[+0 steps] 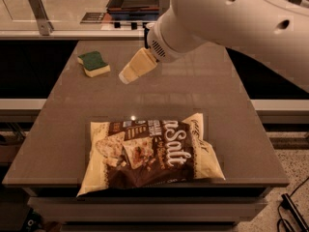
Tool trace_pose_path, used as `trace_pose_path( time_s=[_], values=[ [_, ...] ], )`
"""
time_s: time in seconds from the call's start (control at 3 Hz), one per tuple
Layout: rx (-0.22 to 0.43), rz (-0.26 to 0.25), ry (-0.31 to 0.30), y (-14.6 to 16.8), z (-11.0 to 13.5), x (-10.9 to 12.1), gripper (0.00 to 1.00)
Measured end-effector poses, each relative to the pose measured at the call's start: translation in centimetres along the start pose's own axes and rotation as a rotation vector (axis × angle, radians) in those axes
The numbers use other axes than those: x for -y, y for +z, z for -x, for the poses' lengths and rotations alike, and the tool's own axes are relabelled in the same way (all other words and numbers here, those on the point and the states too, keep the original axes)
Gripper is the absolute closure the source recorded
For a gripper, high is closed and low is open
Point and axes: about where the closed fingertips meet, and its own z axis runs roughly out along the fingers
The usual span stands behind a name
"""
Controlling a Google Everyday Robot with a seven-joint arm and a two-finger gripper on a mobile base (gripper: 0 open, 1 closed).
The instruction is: Pick sponge
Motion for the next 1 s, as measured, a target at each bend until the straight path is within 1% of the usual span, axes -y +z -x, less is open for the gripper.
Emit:
trace_pose_path(
  time_s=[0.33, 0.67, 1.0],
  values=[
    [0.000, 0.000, 0.000, 0.0, 0.0, 0.0, 0.00],
    [0.011, -0.014, -0.011, 0.4, 0.6, 0.1, 0.00],
    [0.049, -0.015, -0.021, 2.7, 2.7, 0.1, 0.00]
  ],
)
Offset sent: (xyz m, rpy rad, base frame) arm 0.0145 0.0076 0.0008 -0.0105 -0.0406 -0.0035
